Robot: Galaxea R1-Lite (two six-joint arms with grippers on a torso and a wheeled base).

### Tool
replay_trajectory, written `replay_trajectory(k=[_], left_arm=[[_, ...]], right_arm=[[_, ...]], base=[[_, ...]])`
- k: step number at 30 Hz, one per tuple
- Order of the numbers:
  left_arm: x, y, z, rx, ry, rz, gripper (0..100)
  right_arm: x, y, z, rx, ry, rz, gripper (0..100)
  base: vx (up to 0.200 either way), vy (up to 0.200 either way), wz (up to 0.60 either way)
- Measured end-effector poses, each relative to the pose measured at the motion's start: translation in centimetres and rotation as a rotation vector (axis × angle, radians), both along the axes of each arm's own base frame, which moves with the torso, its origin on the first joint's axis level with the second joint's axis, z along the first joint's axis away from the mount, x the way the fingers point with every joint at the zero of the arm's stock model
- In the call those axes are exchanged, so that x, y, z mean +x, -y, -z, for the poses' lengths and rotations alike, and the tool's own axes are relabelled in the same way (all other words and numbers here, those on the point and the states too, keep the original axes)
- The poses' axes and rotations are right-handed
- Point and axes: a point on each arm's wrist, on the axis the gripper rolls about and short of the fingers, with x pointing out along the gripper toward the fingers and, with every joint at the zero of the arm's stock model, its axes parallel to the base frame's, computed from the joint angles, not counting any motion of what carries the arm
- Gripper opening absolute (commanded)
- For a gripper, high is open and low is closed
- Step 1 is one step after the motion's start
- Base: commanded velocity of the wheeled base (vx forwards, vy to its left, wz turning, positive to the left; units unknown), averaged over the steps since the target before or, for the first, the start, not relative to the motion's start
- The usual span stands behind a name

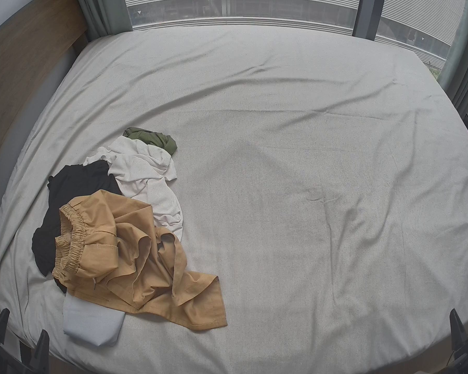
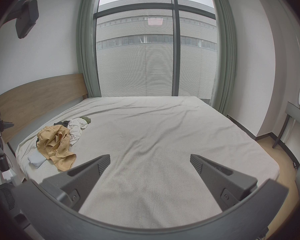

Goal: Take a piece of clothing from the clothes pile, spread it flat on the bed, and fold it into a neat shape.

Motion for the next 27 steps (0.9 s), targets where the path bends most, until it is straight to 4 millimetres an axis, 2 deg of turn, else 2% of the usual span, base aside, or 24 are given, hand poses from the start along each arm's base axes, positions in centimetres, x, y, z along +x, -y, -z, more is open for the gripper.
replay_trajectory(k=[27], left_arm=[[0.0, 0.01, -0.01, 0.0, 0.001, 0.008, 100]], right_arm=[[0.0, 0.0, -0.03, -0.007, 0.003, 0.001, 100]], base=[[0.0, 0.0, 0.0]])
